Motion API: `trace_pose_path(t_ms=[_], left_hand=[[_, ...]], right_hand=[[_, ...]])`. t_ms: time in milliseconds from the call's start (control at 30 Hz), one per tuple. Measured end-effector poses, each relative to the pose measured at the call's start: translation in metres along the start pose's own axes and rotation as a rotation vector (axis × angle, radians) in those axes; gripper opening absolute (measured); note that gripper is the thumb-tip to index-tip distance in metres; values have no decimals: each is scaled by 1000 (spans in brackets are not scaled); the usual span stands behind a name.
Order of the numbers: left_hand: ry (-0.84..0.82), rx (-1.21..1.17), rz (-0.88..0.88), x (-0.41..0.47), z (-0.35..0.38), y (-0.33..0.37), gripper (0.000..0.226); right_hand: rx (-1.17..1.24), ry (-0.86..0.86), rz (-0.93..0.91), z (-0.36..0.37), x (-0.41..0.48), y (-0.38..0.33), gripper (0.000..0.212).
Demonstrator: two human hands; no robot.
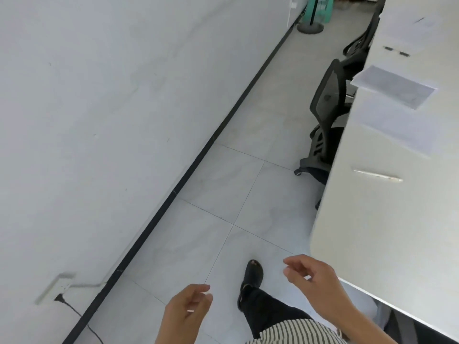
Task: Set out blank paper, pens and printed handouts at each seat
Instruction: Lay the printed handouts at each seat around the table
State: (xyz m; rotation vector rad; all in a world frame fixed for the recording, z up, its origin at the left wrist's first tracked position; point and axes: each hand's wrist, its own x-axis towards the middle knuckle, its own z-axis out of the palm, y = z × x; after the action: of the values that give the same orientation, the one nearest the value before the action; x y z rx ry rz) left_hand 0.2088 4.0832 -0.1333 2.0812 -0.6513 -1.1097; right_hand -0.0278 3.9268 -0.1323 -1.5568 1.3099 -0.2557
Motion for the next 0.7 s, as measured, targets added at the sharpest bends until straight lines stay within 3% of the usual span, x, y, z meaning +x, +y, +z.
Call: trace_pose_path(t_ms=[367, 700], left_hand=[[-20, 8, 155, 209, -75, 167, 12], [-232, 108, 218, 445, -117, 284, 12]], right_hand=[[74, 34, -104, -37, 210, -154, 8], [182, 341, 67, -50, 367, -214, 7]])
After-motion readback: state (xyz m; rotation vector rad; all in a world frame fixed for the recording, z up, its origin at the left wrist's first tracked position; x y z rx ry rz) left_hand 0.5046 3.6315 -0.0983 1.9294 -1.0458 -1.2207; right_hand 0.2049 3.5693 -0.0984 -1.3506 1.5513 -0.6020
